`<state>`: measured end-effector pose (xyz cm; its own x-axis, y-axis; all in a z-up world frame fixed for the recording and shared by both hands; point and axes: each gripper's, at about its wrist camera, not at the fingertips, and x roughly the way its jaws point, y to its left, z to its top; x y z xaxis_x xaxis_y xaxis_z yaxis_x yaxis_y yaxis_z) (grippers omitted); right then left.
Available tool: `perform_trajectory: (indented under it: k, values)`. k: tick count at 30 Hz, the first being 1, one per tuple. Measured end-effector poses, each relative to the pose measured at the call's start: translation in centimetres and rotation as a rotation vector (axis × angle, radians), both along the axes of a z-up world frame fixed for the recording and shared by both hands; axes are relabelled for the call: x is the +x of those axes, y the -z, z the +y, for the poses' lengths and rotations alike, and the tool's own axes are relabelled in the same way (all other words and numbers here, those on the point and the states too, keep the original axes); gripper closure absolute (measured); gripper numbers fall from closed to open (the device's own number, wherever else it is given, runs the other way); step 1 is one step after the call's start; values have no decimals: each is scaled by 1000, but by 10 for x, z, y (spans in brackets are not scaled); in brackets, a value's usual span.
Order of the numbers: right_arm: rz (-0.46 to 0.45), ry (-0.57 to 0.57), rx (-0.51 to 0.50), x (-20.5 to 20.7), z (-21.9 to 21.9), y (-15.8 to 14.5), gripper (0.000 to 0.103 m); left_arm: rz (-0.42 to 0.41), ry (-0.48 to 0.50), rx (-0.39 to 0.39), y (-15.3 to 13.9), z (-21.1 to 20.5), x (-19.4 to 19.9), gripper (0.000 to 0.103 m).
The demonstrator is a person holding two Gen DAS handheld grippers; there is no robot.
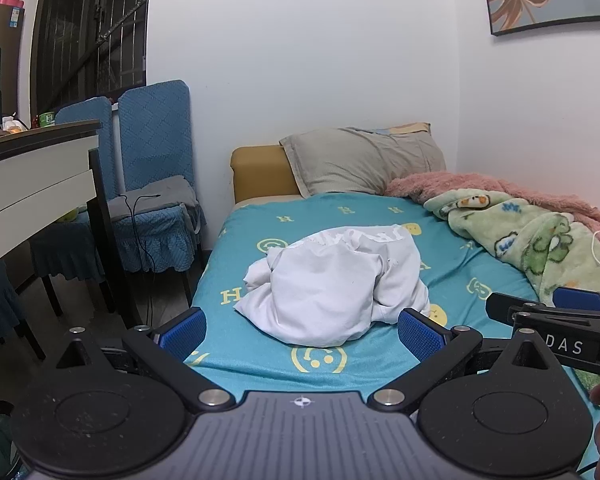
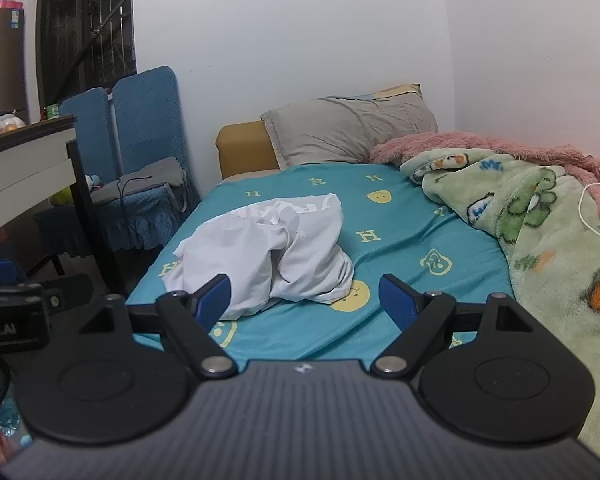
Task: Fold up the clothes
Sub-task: 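Move both grippers toward the crumpled white T-shirt on the bed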
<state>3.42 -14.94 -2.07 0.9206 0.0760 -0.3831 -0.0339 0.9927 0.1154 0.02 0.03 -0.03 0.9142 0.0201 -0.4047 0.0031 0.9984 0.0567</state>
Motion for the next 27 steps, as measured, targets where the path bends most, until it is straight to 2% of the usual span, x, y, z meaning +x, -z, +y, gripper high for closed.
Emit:
perform_trajectory:
  k: [27]
  values:
    - [-15, 20, 14, -3, -5, -3, 20, 16, -19, 12, 11, 4, 7, 0]
